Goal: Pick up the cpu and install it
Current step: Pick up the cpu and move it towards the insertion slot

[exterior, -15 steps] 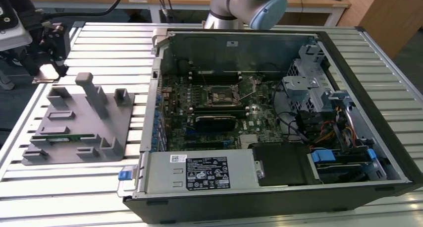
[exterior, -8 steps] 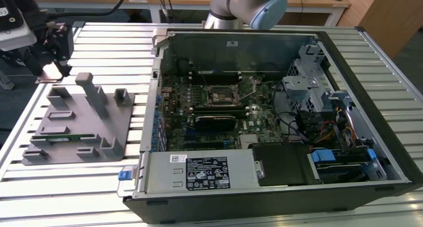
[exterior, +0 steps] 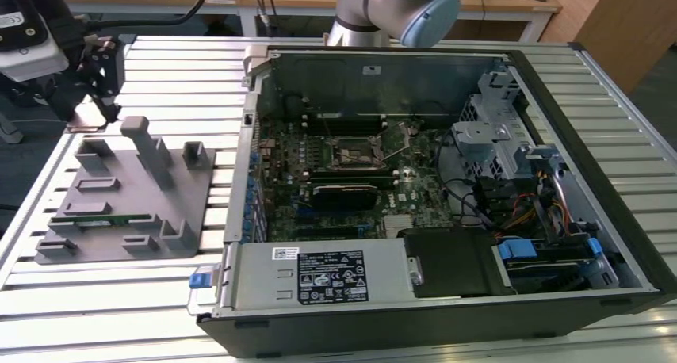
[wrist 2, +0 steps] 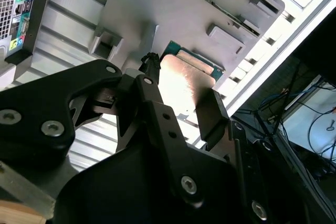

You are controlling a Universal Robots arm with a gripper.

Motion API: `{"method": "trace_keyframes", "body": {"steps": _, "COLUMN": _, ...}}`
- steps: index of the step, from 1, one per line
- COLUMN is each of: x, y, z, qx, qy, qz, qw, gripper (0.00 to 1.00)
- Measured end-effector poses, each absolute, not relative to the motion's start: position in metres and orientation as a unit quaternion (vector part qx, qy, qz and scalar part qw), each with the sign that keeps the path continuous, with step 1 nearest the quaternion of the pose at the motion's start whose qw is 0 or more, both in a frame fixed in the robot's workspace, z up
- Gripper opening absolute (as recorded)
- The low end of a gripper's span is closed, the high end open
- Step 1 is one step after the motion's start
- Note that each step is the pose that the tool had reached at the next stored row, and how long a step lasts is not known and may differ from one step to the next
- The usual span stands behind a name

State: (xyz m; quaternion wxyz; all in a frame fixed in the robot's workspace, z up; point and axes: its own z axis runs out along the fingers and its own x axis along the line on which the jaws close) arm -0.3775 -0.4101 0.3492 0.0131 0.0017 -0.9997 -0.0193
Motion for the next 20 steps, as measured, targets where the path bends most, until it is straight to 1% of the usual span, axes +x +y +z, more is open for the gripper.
{"method": "trace_keyframes", "body": {"steps": 20, "x": -0.362, "y": -0.410, "z": 0.349, "qx": 0.002, "qy": -1.000, "qz": -0.019, "qw": 0.013, "gripper": 0.53}}
